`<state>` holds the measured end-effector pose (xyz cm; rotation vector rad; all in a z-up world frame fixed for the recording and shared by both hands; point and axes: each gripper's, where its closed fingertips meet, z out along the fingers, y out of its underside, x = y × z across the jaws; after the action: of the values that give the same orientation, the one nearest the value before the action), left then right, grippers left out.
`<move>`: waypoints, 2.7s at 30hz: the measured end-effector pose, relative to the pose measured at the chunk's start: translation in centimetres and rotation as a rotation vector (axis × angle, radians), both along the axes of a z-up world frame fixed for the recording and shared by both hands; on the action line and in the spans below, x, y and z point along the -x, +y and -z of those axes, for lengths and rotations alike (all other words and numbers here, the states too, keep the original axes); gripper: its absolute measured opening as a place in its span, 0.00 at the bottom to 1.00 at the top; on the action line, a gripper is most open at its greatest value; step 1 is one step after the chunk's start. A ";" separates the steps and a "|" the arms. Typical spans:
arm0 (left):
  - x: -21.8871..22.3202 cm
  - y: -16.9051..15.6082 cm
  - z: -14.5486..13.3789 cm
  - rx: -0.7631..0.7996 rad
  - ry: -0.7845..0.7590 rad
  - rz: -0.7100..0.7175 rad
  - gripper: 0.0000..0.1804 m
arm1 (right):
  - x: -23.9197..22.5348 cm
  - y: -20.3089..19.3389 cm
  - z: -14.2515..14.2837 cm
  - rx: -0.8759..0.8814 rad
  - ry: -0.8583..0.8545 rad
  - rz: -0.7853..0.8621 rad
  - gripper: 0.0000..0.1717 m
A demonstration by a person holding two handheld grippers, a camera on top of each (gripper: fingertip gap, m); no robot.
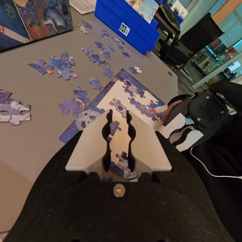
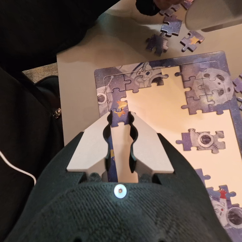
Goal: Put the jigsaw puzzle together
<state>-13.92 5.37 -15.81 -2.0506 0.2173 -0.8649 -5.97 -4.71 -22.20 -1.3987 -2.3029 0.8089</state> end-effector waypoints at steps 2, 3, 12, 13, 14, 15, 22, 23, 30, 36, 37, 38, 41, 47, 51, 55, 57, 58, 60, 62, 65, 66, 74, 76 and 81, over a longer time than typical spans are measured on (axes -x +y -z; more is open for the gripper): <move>0.0 0.0 0.0 0.000 -0.001 0.000 0.11 | 0.0 0.0 0.1 0.001 -0.003 0.000 0.13; 0.0 0.0 0.0 0.001 -0.002 0.000 0.11 | 0.0 -0.1 0.1 0.002 -0.005 0.001 0.13; 0.0 0.0 0.0 0.002 0.001 0.000 0.11 | 0.0 -0.1 0.1 0.000 -0.027 0.010 0.14; 0.0 0.0 0.0 0.002 0.001 0.000 0.11 | 0.0 -0.1 0.1 -0.005 -0.028 0.012 0.13; 0.0 0.0 0.0 0.002 0.001 0.000 0.11 | 0.0 0.0 0.1 -0.011 -0.027 0.015 0.14; 0.0 0.0 0.0 0.002 0.001 0.000 0.11 | 0.0 0.1 0.1 -0.012 -0.027 0.017 0.14; 0.0 0.0 0.1 0.003 0.002 0.002 0.11 | -0.1 0.3 0.1 -0.004 -0.053 0.029 0.15; 0.0 0.0 0.1 0.004 0.002 0.002 0.11 | -0.1 0.3 0.1 -0.004 -0.058 0.031 0.15; 0.0 0.0 0.1 0.006 0.004 0.001 0.11 | -0.5 0.4 0.3 0.007 -0.088 0.045 0.16; 0.0 0.0 0.2 0.008 0.007 0.002 0.11 | -0.7 0.3 0.3 0.006 -0.095 0.038 0.17; 0.0 0.0 0.2 0.008 0.007 0.002 0.11 | -0.7 0.3 0.3 0.011 -0.098 0.037 0.19; 0.0 0.0 0.2 0.007 0.007 0.002 0.11 | -0.8 0.3 0.3 0.012 -0.100 0.040 0.19; 0.0 0.0 0.2 0.007 0.006 0.001 0.11 | -0.8 0.5 0.3 0.013 -0.106 0.052 0.17; 0.0 0.0 0.2 0.009 0.008 0.001 0.11 | -0.8 0.7 0.3 0.025 -0.119 0.070 0.15; 0.0 0.0 0.3 0.010 0.009 0.000 0.11 | -0.8 0.7 0.3 0.034 -0.123 0.081 0.15; 0.0 0.0 0.3 0.010 0.010 0.000 0.11 | -0.7 0.8 0.3 0.030 -0.125 0.089 0.14; 0.1 0.0 0.3 0.010 0.010 0.000 0.11 | -0.6 1.0 0.1 0.015 -0.110 0.091 0.15; 0.1 0.0 0.3 0.010 0.010 0.000 0.11 | -0.5 0.9 -0.1 0.016 -0.096 0.085 0.15; 0.1 0.0 0.3 0.010 0.009 0.000 0.11 | -0.2 0.5 -0.5 0.030 -0.064 0.067 0.15; 0.0 0.0 0.3 0.010 0.009 0.000 0.11 | 0.0 0.1 -0.6 0.042 -0.051 0.051 0.15; 0.0 0.0 0.3 0.011 0.011 0.001 0.11 | 0.1 0.0 0.0 0.040 -0.065 0.048 0.15; 0.0 0.0 0.3 0.011 0.010 0.001 0.11 | 0.2 0.1 0.1 0.043 -0.063 0.051 0.13; 0.1 0.0 0.3 0.011 0.008 0.000 0.11 | 0.1 0.2 -0.4 0.031 -0.044 0.051 0.15; 0.0 0.0 0.3 0.010 0.009 0.001 0.11 | 0.1 0.1 -0.5 0.034 -0.035 0.047 0.15; 0.0 0.0 0.3 0.011 0.012 0.000 0.11 | 0.2 0.1 0.1 0.004 -0.042 0.041 0.14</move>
<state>-13.95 5.38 -16.16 -2.0665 0.2194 -0.8554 -6.20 -4.64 -22.33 -1.4732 -2.2963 0.7799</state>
